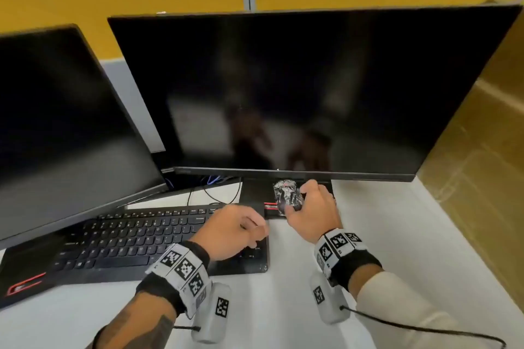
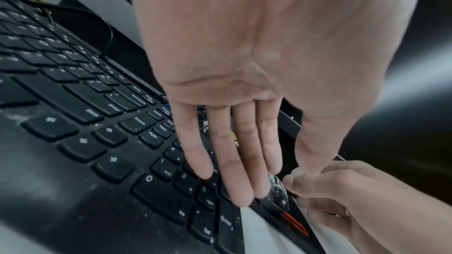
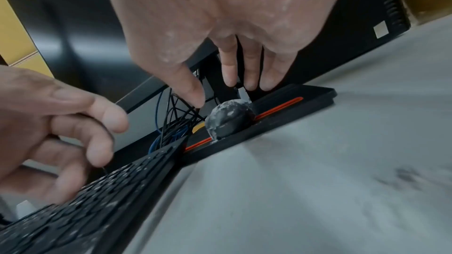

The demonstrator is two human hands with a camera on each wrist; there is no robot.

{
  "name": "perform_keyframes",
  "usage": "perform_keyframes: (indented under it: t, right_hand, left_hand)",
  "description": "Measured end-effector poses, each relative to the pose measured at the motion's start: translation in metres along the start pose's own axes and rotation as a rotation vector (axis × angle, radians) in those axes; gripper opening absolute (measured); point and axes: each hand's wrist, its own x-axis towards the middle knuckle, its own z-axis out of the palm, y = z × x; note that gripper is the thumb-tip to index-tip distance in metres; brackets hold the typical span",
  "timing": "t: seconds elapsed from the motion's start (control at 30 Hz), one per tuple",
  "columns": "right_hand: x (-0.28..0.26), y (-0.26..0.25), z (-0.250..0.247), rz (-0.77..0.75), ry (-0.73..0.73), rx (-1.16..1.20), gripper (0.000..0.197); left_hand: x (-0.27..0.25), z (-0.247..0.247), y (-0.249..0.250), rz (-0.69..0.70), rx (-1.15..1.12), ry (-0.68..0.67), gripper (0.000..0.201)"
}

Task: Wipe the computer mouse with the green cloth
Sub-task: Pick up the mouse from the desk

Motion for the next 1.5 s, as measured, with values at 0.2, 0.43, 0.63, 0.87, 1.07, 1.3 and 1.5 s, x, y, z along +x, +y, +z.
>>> perform_keyframes:
  t: [0.2,0.43,0.63,0.87,1.07,1.3,1.5]
  right_hand:
    - [0.013,-0.005,0.023,0.015,0.036,-0.044,0.075]
    - [0.019,-0.007,0.027,0.005,0.084,-0.083,0.065]
    - [0.004,0.005,0.013,-0.063,0.098,-0.049,0.063]
    - [-0.065,0.012,-0.008,-0.206,0.253,0.108,0.042]
    - [-0.135,0.001,-0.001,-0.373,0.371,0.268,0.047]
    - [-0.18,-0.023,0.028,-0.583,0.291,0.335,0.052]
    - [-0.181,-0.065,0.047,-0.632,0.113,0.517,0.04]
  left_hand:
    - [0.011,-0.004,-0.01,0.117,0.012,0.031,0.006]
    - [0.019,-0.009,-0.004,0.174,0.028,0.11,0.006]
    - [0.019,-0.008,-0.001,0.215,0.05,0.17,0.013]
    - [-0.025,0.03,-0.005,0.238,-0.022,0.228,0.025]
    - [-0.083,0.054,-0.001,0.149,-0.225,0.172,0.043]
    - [-0.145,0.034,-0.032,0.227,-0.446,0.188,0.034]
    - [-0.177,-0.01,-0.074,0.241,-0.44,0.226,0.025]
